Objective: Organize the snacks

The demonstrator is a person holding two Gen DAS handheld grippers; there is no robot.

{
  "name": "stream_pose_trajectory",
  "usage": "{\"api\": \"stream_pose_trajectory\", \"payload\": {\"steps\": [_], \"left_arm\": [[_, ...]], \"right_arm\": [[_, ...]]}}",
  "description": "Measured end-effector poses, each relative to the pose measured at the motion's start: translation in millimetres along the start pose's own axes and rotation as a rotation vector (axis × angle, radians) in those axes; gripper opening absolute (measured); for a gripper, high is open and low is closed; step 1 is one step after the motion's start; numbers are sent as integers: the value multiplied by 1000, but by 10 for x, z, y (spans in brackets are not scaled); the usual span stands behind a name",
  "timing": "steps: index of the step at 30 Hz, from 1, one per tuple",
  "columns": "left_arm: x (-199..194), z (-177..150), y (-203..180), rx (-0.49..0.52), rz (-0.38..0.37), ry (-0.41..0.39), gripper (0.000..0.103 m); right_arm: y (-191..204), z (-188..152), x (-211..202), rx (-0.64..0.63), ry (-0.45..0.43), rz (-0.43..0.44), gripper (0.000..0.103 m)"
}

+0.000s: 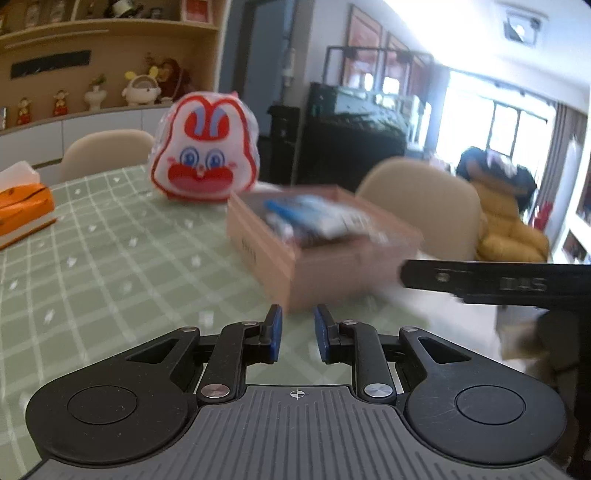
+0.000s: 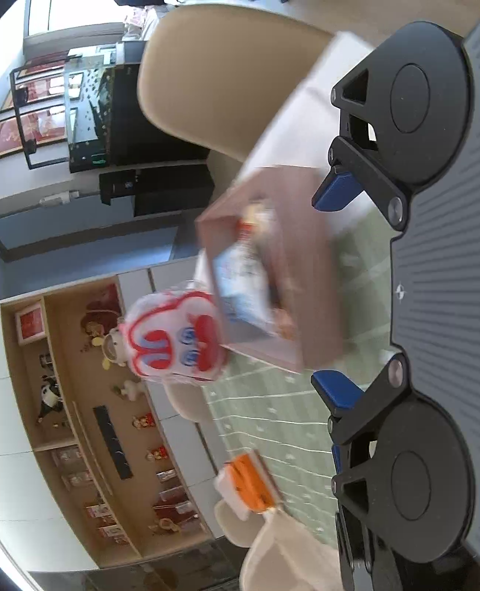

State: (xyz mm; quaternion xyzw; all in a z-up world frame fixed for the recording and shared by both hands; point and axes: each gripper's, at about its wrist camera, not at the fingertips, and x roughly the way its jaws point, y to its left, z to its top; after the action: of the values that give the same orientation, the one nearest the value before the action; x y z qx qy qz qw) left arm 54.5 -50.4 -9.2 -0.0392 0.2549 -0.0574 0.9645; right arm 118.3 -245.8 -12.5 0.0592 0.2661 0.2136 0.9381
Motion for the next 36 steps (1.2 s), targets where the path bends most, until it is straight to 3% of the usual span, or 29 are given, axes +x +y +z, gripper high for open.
{"api": "stream_pose_trajectory", "payload": {"steps": [4,8,11,15,19,24,26,30,33,36], "left_arm": [[-143,-321,-45,26,28,63,21],[-47,-444,24,18,83,82,21],[149,-399,139,-43,73,138,20],[338,-310,213,-23,104,111,19],[427,-277,286,-32,82,108,20],[484,-241,301,-23,80,111,20],[488,-237,307,-27,73,111,20],[483,-240,394,-79,41,106,20],[502,-235,459,-126,17,101,20],[510,-223,409,-105,34,103,20]], "right_arm": [[204,-350,52,-32,86,-37,94],[304,-534,189,-55,146,-53,94],[328,-489,386,-62,184,-90,94],[298,-413,575,-46,202,-136,94],[333,-421,646,-70,211,-174,97],[365,-344,747,-95,296,-223,103],[299,-331,759,-79,281,-236,103],[247,-451,740,-67,156,-268,103],[252,-451,739,-71,157,-262,103],[253,-444,751,-70,157,-260,103]]}}
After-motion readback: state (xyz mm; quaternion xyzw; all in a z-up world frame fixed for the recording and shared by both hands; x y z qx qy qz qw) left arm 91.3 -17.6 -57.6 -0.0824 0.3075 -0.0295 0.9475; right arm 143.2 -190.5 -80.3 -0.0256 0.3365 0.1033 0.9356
